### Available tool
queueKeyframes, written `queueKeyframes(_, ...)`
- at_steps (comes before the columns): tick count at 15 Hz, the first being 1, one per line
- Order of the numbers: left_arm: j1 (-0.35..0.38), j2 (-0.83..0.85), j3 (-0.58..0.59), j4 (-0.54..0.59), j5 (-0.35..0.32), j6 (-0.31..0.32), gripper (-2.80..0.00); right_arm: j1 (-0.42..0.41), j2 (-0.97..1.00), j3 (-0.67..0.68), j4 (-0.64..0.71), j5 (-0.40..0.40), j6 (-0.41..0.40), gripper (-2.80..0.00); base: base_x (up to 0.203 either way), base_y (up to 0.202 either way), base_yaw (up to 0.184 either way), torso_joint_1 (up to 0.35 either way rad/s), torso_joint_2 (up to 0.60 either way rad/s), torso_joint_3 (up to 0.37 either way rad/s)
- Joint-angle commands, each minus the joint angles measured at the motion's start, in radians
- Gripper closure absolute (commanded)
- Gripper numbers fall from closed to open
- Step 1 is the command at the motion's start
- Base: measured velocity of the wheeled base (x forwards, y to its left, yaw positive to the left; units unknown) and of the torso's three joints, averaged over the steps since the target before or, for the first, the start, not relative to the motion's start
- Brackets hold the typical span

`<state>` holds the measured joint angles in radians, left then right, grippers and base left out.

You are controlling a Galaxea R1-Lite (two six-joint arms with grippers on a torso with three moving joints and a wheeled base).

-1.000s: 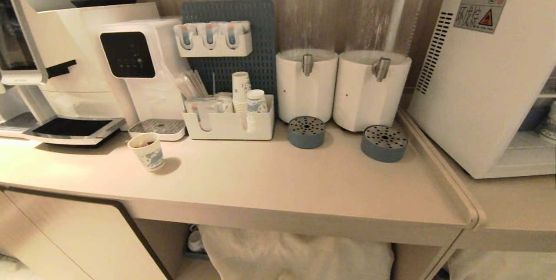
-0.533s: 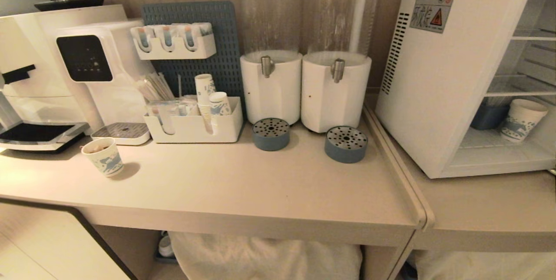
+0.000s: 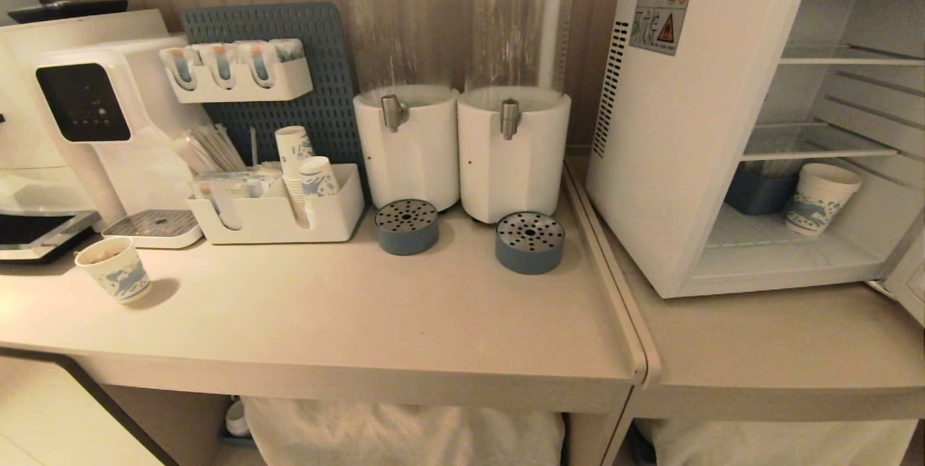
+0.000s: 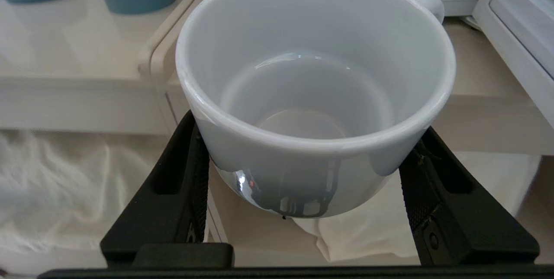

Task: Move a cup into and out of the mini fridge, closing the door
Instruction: Put the ceramic cup in the freezer

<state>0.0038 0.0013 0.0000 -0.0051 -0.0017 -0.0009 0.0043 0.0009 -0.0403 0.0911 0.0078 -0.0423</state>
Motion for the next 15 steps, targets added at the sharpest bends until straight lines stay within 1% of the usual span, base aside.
queueKeyframes(1,0.001,0.000,0.002,-0.001,0.000,-0.004,0.00,0.000,0.001,-0.042,-0.006,0.005,0.011,0.00,0.000,0.000,0.000,0.000,0.00,0.000)
queueKeyframes(4,0.001,0.000,0.002,-0.001,0.000,0.001,0.00,0.000,0.080,-0.285,0.054,0.007,0.088,0.00,0.000,0.000,0.000,0.000,0.00,0.000)
queueKeyframes(6,0.001,0.000,0.000,-0.002,-0.001,0.001,0.00,0.000,0.241,-0.423,0.090,0.006,0.142,0.00,0.000,0.000,0.000,0.000,0.00,0.000)
queueKeyframes(9,0.001,0.000,0.002,-0.001,-0.001,-0.001,0.00,0.003,0.544,-0.526,0.077,0.017,0.184,0.00,0.000,0.000,0.000,0.000,0.00,0.000)
queueKeyframes(10,0.001,0.000,0.002,-0.003,-0.001,0.001,0.00,0.006,0.625,-0.542,0.048,0.030,0.179,0.00,0.000,0.000,0.000,0.000,0.00,0.000)
queueKeyframes(11,0.001,0.000,0.002,-0.003,-0.001,0.000,0.00,0.007,0.706,-0.554,0.011,0.050,0.155,0.00,0.000,0.000,0.000,0.000,0.00,0.000)
queueKeyframes(13,0.001,0.000,0.002,-0.002,-0.001,-0.001,0.00,0.006,0.856,-0.569,-0.066,0.078,0.081,0.00,0.000,0.000,0.000,0.000,0.00,0.000)
queueKeyframes(15,0.001,0.000,0.002,-0.003,-0.001,-0.001,0.00,-0.006,1.003,-0.589,-0.157,0.096,0.038,0.00,0.000,0.000,0.000,0.000,0.00,0.000)
